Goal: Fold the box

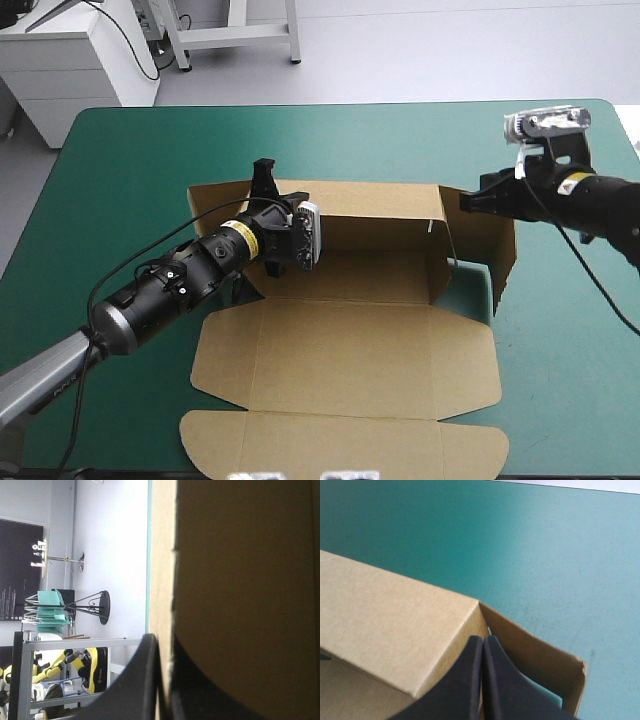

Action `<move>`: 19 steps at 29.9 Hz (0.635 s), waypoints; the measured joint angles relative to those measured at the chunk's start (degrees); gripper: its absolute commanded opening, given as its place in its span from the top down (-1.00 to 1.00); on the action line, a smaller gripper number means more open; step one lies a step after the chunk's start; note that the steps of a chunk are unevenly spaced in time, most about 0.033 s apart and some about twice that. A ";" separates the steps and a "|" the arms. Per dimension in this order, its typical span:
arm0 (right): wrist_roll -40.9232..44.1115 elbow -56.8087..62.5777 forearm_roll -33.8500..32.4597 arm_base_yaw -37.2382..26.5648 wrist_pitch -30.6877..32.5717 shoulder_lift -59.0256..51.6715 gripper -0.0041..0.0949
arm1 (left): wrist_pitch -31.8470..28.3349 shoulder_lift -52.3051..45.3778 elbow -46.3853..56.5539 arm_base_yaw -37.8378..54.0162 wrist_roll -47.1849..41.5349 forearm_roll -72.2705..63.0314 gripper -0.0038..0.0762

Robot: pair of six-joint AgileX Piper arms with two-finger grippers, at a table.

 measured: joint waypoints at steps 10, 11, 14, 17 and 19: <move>6.06 -13.79 -6.03 0.00 4.42 16.93 0.95 | 0.00 -0.04 0.00 0.11 0.00 0.00 0.92; 6.51 -15.15 -6.41 0.00 5.32 18.91 0.95 | 0.00 -0.04 0.00 0.11 0.00 0.00 0.92; 7.19 -18.73 -6.99 0.00 8.25 22.90 0.96 | 0.00 -0.04 0.00 0.11 0.00 0.00 0.92; 7.56 -20.93 -7.17 0.00 10.75 25.88 0.96 | 0.00 -0.04 0.00 0.11 -0.17 -0.06 0.92; 7.89 -21.62 -7.25 0.00 12.43 27.43 0.96 | 0.00 -0.04 0.00 0.11 -0.17 -0.17 0.92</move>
